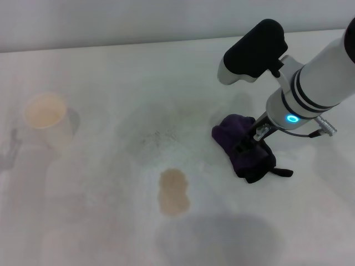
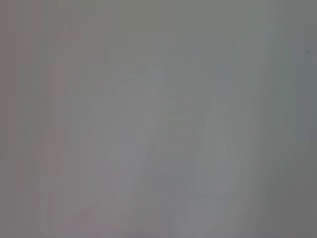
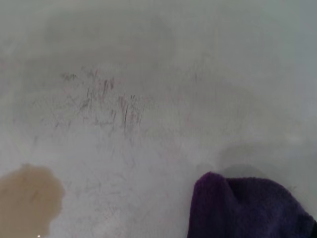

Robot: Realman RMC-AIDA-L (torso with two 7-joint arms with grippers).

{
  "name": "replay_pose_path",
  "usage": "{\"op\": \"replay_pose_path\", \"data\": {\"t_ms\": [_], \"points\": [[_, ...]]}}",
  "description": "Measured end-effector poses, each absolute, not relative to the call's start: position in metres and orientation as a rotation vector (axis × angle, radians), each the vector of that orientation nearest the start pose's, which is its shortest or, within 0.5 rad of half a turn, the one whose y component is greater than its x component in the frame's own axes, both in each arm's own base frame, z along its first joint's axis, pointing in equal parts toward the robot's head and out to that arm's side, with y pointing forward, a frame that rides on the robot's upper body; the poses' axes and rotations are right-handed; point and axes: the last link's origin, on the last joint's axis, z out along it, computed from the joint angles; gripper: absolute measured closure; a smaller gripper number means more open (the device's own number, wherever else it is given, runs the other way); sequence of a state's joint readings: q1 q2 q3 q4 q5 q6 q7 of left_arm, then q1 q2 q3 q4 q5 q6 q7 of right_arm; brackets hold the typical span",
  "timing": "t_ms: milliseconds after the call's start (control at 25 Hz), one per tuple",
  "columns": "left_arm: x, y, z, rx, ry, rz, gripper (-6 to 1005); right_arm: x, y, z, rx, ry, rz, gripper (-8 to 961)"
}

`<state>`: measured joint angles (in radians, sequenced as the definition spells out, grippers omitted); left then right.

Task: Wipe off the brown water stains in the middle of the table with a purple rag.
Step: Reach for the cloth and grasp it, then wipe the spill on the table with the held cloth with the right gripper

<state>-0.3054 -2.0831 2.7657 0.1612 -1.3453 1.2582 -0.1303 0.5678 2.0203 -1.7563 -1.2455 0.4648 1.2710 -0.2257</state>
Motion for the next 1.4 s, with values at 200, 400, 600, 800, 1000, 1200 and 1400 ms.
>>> {"op": "replay_pose_path", "data": {"t_ms": [200,400,600,800,1000,1200,1400], "points": [[-0.364,0.272,-0.020,-1.525,-0.639,-0.639,113,0.210,0.353,-0.045,-2.367,0.972,-0.619,552],[-0.365,0.272,-0.020,-1.524,-0.637,-0.637,113,0.216,0.356,-0.041,-2.347,1.017,-0.615,764],[-0.366,0.272,-0.018,-1.519,-0.636,-0.633,112,0.204,0.358,-0.037,-2.360,0.970,-0.560,848],[-0.366,0.273,-0.018,-1.517,-0.636,-0.633,112,0.172,0.353,-0.037,-2.441,0.880,-0.482,872],[-0.364,0.275,-0.018,-1.518,-0.633,-0.639,112,0.128,0.333,-0.051,-2.639,0.724,-0.436,871],[-0.363,0.277,-0.017,-1.512,-0.633,-0.647,112,0.110,0.311,-0.075,-2.789,0.631,-0.493,871],[-0.362,0.278,-0.017,-1.505,-0.634,-0.650,112,0.111,0.294,-0.098,-2.870,0.600,-0.521,872]]}}
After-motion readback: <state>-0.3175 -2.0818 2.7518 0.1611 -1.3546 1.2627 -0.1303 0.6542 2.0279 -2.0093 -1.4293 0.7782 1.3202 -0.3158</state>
